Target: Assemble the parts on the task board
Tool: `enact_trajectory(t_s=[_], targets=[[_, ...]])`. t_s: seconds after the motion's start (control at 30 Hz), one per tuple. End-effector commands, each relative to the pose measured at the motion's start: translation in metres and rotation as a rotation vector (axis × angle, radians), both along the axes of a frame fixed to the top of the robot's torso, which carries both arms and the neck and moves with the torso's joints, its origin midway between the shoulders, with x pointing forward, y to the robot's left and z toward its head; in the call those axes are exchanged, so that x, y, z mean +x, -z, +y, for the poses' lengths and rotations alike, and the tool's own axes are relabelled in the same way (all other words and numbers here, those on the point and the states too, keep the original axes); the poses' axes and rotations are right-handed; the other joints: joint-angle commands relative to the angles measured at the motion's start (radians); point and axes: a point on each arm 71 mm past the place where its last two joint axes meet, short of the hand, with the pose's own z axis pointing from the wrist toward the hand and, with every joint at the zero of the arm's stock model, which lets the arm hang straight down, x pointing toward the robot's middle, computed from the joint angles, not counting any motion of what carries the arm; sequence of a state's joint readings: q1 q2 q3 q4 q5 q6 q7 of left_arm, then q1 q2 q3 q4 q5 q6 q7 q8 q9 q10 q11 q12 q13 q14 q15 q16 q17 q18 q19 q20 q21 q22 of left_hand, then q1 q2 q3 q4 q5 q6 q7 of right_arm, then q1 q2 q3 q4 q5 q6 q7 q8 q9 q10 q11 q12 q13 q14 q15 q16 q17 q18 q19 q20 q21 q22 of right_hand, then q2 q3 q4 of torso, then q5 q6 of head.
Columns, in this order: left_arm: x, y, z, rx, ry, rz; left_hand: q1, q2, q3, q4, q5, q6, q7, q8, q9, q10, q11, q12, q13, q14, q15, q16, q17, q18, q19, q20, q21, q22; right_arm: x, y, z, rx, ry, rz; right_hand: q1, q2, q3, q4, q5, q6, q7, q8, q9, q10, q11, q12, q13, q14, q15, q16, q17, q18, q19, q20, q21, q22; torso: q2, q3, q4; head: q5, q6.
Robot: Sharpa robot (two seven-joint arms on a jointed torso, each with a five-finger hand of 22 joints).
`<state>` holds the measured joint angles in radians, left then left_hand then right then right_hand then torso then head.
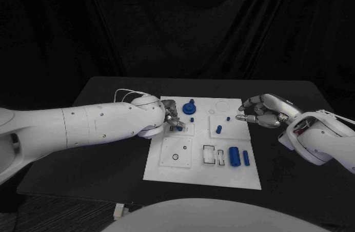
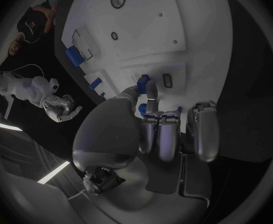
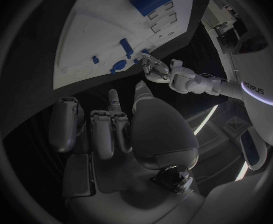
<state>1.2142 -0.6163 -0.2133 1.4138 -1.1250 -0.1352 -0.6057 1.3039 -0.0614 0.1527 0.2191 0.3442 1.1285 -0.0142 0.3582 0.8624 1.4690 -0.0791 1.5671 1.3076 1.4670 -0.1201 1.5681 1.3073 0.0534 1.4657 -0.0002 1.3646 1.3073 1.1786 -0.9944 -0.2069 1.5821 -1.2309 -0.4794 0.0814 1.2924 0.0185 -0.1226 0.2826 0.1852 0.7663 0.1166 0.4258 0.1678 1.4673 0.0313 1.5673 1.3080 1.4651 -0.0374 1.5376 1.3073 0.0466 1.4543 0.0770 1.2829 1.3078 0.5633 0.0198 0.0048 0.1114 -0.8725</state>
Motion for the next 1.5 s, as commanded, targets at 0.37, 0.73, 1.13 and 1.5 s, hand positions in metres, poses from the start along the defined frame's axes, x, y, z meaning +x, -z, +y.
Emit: enact_trajectory(t_s=[0.37, 0.73, 1.13, 1.5], targets=[[-0.001, 0.003, 0.000, 0.021, 0.009, 0.025, -0.095, 0.007, -0.039, 0.066, -0.225, -0.024, 0.020, -0.037, -0.012, 0.102, 0.015, 0.004, 0.263, 0.104, 0.009, 0.003, 0.263, -0.007, 0.025, 0.003, -0.016, 0.201, -0.001, 0.001, 0.000, 0.002, 0.002, -0.004, 0.007, 0.001, -0.004, -0.003, 0.005, 0.006, 0.002, 0.002, -0.001, 0.103, 0.007, 0.004, 0.263, 0.092, 0.007, -0.004, 0.221, 0.021, -0.008, 0.000, -0.006, 0.173, 0.000, 0.0002, 0.0001, -0.001, 0.000], [0.000, 0.003, 0.001, 0.029, 0.008, 0.032, -0.209, 0.025, -0.133, 0.073, -0.291, -0.021, 0.025, -0.051, -0.010, 0.101, 0.020, 0.003, 0.263, 0.104, 0.015, 0.003, 0.263, -0.006, 0.025, 0.009, -0.019, 0.201, -0.001, 0.002, 0.000, 0.002, 0.002, -0.003, 0.008, 0.001, -0.004, -0.003, 0.005, 0.007, 0.002, 0.002, -0.001, 0.103, 0.007, 0.004, 0.263, 0.092, 0.007, -0.004, 0.221, 0.021, -0.007, 0.000, -0.005, 0.173, 0.000, 0.0001, 0.0001, 0.002, 0.000], [0.000, 0.003, 0.001, 0.021, 0.004, 0.022, -0.270, 0.036, -0.191, 0.074, -0.295, -0.021, 0.025, -0.054, -0.003, 0.102, 0.020, 0.003, 0.263, 0.104, 0.015, 0.003, 0.263, -0.006, 0.025, 0.008, -0.019, 0.201, -0.001, 0.002, 0.000, 0.002, 0.002, -0.003, 0.008, 0.001, -0.005, -0.003, 0.005, 0.007, 0.002, 0.002, -0.002, 0.103, 0.007, 0.004, 0.263, 0.092, 0.007, -0.004, 0.221, 0.021, -0.007, 0.000, -0.006, 0.173, 0.000, 0.0002, 0.0004, 0.005, 0.000], [-0.003, -0.029, 0.018, -0.084, -0.009, -0.124, -0.258, 0.052, -0.272, 0.071, -0.289, -0.069, 0.021, 0.021, 0.106, 0.102, 0.017, 0.004, 0.263, 0.104, 0.009, 0.003, 0.263, -0.013, 0.041, 0.006, 0.018, 0.211, -0.003, 0.000, -0.006, 0.008, 0.009, -0.023, 0.003, 0.000, -0.010, 0.003, 0.003, 0.008, 0.002, 0.001, -0.003, 0.103, 0.007, 0.004, 0.263, 0.092, 0.007, -0.004, 0.221, 0.021, -0.007, 0.001, -0.006, 0.173, 0.000, 0.0001, 0.0003, -0.003, 0.000]])
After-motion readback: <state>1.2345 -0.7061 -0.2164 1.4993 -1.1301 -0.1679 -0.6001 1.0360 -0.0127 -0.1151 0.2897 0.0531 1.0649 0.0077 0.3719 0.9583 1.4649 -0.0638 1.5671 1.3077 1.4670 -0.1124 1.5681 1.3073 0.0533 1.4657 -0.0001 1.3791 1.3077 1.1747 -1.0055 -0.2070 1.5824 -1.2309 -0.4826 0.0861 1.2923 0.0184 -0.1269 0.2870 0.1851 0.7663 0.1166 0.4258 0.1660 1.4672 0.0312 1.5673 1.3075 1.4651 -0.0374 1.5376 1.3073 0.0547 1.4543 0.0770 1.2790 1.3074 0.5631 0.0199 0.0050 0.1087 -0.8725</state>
